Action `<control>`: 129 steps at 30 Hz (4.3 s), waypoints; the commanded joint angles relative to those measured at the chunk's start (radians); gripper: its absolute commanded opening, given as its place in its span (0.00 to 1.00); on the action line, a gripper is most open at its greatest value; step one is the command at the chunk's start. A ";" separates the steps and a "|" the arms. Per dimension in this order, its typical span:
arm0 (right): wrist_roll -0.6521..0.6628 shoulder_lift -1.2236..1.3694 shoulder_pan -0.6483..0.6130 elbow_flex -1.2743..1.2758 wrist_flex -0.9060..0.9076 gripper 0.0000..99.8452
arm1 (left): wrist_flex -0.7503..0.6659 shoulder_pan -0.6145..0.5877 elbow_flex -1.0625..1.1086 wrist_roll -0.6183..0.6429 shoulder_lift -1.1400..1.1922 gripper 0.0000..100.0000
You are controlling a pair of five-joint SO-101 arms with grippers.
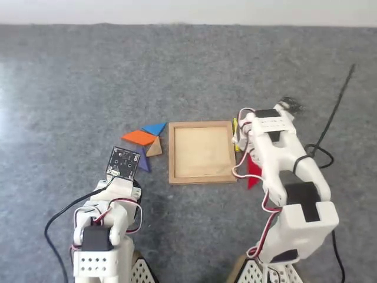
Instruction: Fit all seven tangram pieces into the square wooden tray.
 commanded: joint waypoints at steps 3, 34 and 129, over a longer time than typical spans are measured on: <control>0.071 0.041 0.142 -0.034 -0.002 0.30 | 0.006 -0.002 -0.008 -0.003 -0.023 0.08; 0.252 0.062 0.447 -0.235 0.351 0.26 | 0.006 -0.002 -0.008 -0.003 -0.023 0.08; -0.021 0.302 0.363 -0.443 0.280 0.30 | 0.006 -0.002 -0.008 -0.003 -0.023 0.08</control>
